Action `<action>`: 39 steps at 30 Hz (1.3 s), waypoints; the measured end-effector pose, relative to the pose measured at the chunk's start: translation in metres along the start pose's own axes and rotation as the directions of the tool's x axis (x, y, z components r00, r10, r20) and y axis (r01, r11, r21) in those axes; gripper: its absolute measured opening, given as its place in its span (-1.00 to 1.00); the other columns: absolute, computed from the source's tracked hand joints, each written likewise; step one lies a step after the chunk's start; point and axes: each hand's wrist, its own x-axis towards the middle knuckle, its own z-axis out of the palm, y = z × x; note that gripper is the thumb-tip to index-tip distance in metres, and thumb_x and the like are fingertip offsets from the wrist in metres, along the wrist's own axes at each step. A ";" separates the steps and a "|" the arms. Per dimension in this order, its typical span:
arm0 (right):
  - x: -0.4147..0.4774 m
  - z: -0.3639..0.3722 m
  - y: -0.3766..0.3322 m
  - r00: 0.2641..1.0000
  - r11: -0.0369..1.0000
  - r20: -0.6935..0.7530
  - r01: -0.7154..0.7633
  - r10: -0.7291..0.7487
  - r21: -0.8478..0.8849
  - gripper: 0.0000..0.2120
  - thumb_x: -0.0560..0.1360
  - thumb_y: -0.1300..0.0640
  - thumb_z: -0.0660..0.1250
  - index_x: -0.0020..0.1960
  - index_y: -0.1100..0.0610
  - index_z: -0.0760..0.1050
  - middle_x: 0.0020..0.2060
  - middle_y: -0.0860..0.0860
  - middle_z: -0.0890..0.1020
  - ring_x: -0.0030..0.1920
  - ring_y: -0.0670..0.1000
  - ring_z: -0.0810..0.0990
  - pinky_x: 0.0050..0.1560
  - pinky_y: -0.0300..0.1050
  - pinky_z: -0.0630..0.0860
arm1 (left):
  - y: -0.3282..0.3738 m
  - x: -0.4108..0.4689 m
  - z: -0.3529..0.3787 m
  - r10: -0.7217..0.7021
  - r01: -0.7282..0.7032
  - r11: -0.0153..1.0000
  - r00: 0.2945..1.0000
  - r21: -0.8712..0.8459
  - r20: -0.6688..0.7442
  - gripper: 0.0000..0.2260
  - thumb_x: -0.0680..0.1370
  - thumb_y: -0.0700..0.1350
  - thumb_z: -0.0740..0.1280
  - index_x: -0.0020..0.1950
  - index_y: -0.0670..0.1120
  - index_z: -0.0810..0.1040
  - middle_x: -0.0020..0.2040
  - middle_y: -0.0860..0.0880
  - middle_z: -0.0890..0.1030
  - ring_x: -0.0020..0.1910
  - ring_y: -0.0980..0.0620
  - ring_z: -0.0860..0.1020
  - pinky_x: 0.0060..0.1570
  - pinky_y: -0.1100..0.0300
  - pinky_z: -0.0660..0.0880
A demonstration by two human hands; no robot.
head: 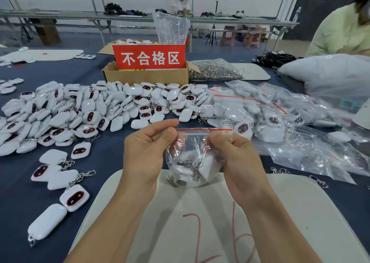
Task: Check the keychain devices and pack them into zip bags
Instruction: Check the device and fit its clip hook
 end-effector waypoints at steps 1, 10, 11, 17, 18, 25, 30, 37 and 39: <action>0.001 0.001 0.000 1.000 1.000 -0.031 0.005 -0.005 -0.003 -0.75 0.54 0.11 0.45 -0.31 0.02 0.71 -0.32 -0.03 0.69 -0.32 -0.07 0.60 -0.25 -0.11 0.47 | -0.001 0.000 0.000 -0.006 0.005 1.000 1.000 -0.007 -0.005 -0.68 0.57 -0.32 0.40 -0.13 0.09 0.79 -0.28 -0.01 0.73 -0.34 0.15 0.65 -0.26 0.34 0.56; 0.000 -0.002 0.003 0.993 1.000 0.117 0.004 0.000 -0.028 -0.94 0.50 0.04 0.52 -0.12 0.00 0.76 -0.12 0.04 0.77 -0.14 0.06 0.71 -0.13 -0.03 0.59 | -0.009 0.003 -0.003 -0.016 0.013 0.999 0.996 -0.033 -0.087 -0.73 0.57 -0.28 0.42 -0.06 0.09 0.79 -0.27 0.00 0.72 -0.33 0.12 0.64 -0.22 0.32 0.57; -0.001 -0.005 0.003 0.972 0.996 0.236 0.027 -0.007 -0.082 -0.85 0.43 0.08 0.55 0.00 -0.02 0.76 -0.04 0.06 0.78 -0.05 0.08 0.73 -0.06 -0.01 0.63 | -0.009 0.005 -0.005 -0.017 0.011 0.999 0.993 -0.051 -0.120 -0.72 0.56 -0.30 0.43 -0.09 0.08 0.79 -0.31 0.00 0.70 -0.36 0.13 0.62 -0.25 0.32 0.57; 0.000 -0.005 0.013 0.890 0.963 0.456 0.130 -0.008 -0.236 -0.55 0.37 0.42 0.57 0.20 0.11 0.69 0.08 0.13 0.75 0.12 0.13 0.72 0.16 -0.03 0.64 | -0.012 0.013 -0.011 -0.144 0.120 0.984 0.971 -0.131 -0.189 -0.89 0.56 -0.21 0.46 -0.03 -0.03 0.76 -0.19 -0.06 0.73 -0.25 0.02 0.65 -0.09 0.10 0.62; -0.001 -0.002 0.015 0.914 0.966 0.405 0.135 -0.035 -0.220 -0.60 0.38 0.41 0.57 0.16 0.11 0.71 0.05 0.13 0.76 0.07 0.12 0.74 0.10 -0.05 0.65 | -0.013 0.013 -0.012 -0.172 0.156 0.980 0.976 -0.123 -0.136 -0.91 0.56 -0.12 0.45 -0.02 -0.02 0.77 -0.12 -0.06 0.75 -0.20 0.01 0.67 -0.06 0.11 0.62; 0.005 -0.001 0.015 0.995 0.993 -0.099 -0.040 0.029 -0.110 -0.85 0.54 0.03 0.48 0.01 0.10 0.67 -0.07 0.11 0.76 -0.10 0.09 0.73 -0.07 0.04 0.58 | -0.027 0.002 0.001 -0.251 0.180 0.958 0.903 0.223 0.349 -0.71 0.53 -0.12 0.47 0.25 0.02 0.67 0.11 -0.04 0.74 0.10 -0.05 0.71 0.09 0.08 0.62; -0.011 -0.019 -0.001 0.993 0.986 0.080 -0.077 0.089 -0.151 -0.64 0.56 0.14 0.45 0.32 0.01 0.51 0.14 0.05 0.73 0.18 0.10 0.71 0.24 0.20 0.61 | -0.021 0.000 0.019 -0.268 0.175 0.928 0.926 0.328 0.266 -0.86 0.59 -0.16 0.44 0.10 0.00 0.74 -0.04 -0.07 0.76 -0.09 -0.01 0.69 -0.06 0.10 0.59; 0.005 -0.061 -0.075 0.962 0.959 -0.162 0.183 -0.220 -0.216 -0.58 0.36 0.03 0.55 0.17 -0.10 0.53 -0.05 -0.07 0.75 -0.06 -0.04 0.74 -0.19 -0.17 0.65 | 0.010 0.020 0.107 -0.139 0.086 0.979 0.946 0.186 0.294 -0.92 0.55 -0.02 0.50 -0.12 0.02 0.75 -0.14 0.00 0.75 -0.21 0.07 0.65 -0.06 0.06 0.61; 0.027 -0.072 -0.092 0.917 0.937 -0.255 0.243 -0.306 -0.251 -0.43 0.31 -0.04 0.57 0.28 -0.08 0.50 0.02 -0.08 0.74 0.01 -0.08 0.74 -0.03 -0.12 0.67 | 0.013 0.032 0.137 -0.094 0.057 0.989 0.957 0.139 0.274 -0.89 0.49 0.04 0.49 -0.11 0.03 0.75 -0.13 -0.02 0.76 -0.20 0.04 0.68 -0.07 0.02 0.63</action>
